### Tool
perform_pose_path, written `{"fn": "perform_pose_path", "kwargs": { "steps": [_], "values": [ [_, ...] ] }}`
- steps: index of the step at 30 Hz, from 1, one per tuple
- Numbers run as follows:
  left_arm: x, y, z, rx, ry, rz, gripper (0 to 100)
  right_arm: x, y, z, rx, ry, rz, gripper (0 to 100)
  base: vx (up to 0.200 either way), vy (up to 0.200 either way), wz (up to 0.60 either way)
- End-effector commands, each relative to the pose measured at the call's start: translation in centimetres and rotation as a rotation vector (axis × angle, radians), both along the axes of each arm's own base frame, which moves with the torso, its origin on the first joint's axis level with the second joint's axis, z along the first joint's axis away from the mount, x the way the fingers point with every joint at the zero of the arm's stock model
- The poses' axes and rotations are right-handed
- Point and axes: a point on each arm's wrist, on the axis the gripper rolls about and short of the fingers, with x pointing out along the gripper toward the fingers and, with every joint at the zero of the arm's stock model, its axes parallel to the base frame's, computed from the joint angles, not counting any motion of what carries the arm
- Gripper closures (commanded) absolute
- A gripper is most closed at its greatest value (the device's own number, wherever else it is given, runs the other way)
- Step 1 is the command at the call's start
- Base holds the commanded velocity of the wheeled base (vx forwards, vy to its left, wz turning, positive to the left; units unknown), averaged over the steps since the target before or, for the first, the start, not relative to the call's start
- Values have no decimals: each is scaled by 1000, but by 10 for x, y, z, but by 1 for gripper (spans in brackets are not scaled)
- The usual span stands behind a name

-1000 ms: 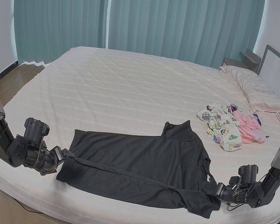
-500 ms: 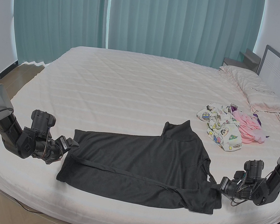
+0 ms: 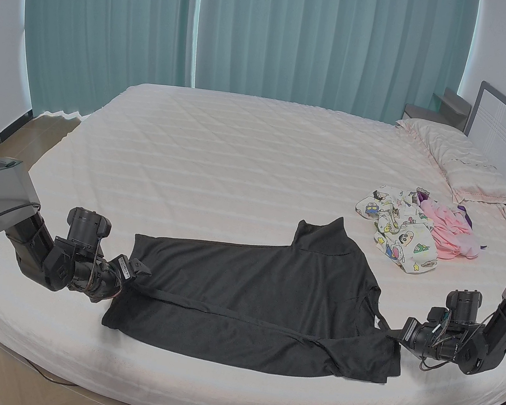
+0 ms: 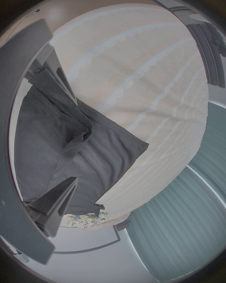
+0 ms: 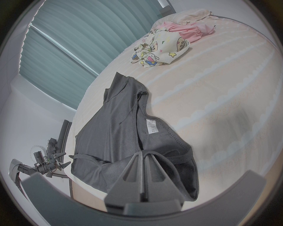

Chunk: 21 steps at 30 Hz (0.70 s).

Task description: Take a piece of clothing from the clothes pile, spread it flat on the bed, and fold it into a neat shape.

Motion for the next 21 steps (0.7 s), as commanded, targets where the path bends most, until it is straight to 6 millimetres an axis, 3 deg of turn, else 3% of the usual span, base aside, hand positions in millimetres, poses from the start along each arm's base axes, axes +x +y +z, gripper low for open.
{"fn": "perform_pose_path", "kwargs": {
  "steps": [1,5,6,21],
  "values": [
    [6,-3,-8,7,6,-4,0,0,0,-2,0,8,1,100,0,0,0],
    [13,-4,-12,10,3,-1,0,0,0,-3,0,10,1,100,0,0,0],
    [16,-4,-13,10,0,2,100,0,0,-3,0,11,1,100,0,0,0],
    [21,14,-16,47,0,81,100,6,0,5,-1,-104,2,100,0,0,0]
  ]
}}
